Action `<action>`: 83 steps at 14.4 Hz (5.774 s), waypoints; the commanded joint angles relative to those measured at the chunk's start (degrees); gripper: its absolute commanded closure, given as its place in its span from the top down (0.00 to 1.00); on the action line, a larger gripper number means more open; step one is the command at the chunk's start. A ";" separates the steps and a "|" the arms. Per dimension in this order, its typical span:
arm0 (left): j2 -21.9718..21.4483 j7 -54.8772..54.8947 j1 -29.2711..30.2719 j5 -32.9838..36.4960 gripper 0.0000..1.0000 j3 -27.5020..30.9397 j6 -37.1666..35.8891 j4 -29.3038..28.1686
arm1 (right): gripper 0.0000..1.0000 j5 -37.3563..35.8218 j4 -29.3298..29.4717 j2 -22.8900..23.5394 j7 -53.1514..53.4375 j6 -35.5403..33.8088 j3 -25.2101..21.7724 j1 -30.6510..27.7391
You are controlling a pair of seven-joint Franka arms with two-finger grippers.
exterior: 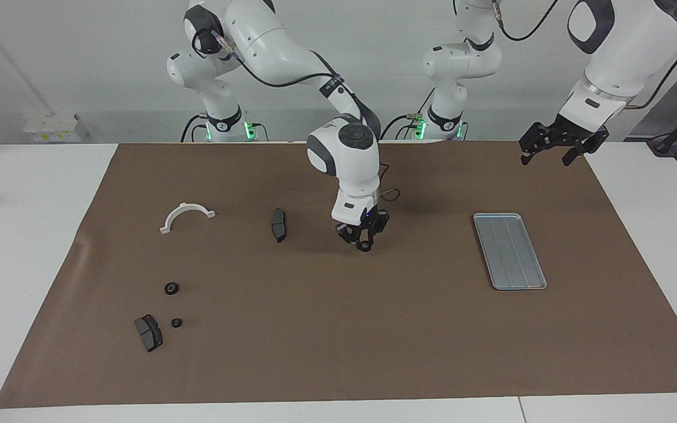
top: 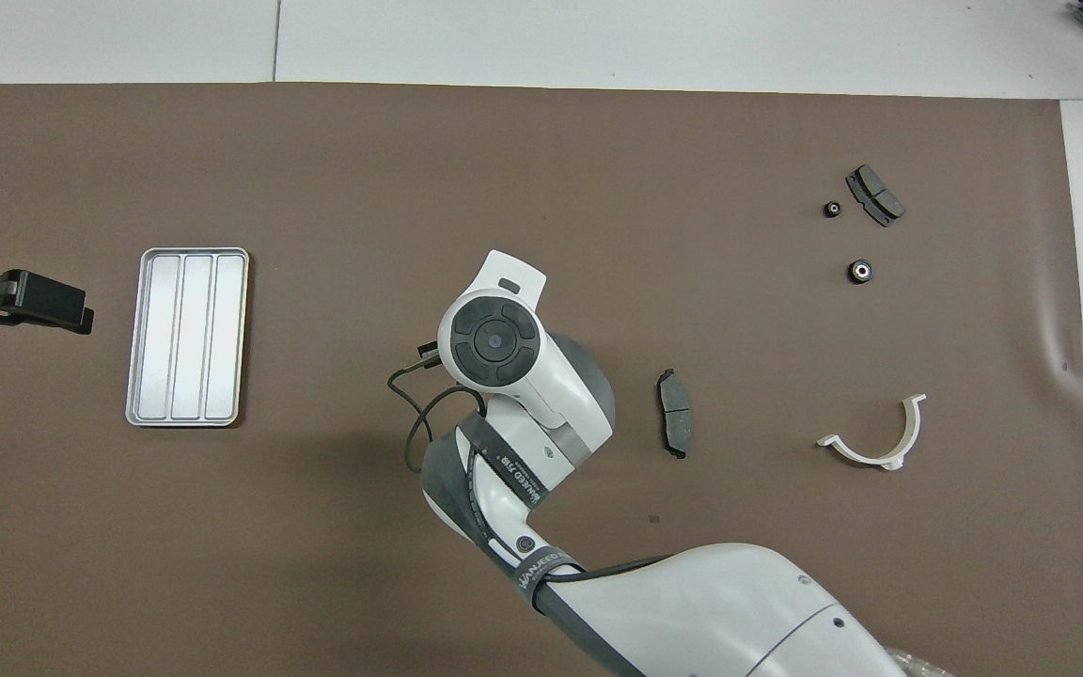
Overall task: Pick bearing gear from pile to tray
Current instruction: 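Carry the bearing toward the table center with the right gripper, then set the bearing down with the right gripper while the left gripper approaches, then grasp the bearing with the left gripper while the right gripper returns, then place the bearing on the tray with the left gripper while the right gripper grasps another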
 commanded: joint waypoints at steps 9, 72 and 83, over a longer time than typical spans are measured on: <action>-1.48 0.49 0.30 0.78 1.00 -0.10 -0.27 -1.37 | 0.99 -1.19 1.97 0.55 -0.06 1.28 -0.71 0.06; 16.57 -78.03 -28.54 8.70 0.00 -0.28 45.36 -20.88 | 0.01 0.83 2.59 -2.96 -16.25 -2.76 0.25 -18.95; 7.23 -35.96 0.81 1.43 0.00 -0.36 37.87 -23.94 | 0.00 0.92 2.15 -2.44 -3.41 4.78 0.25 -6.56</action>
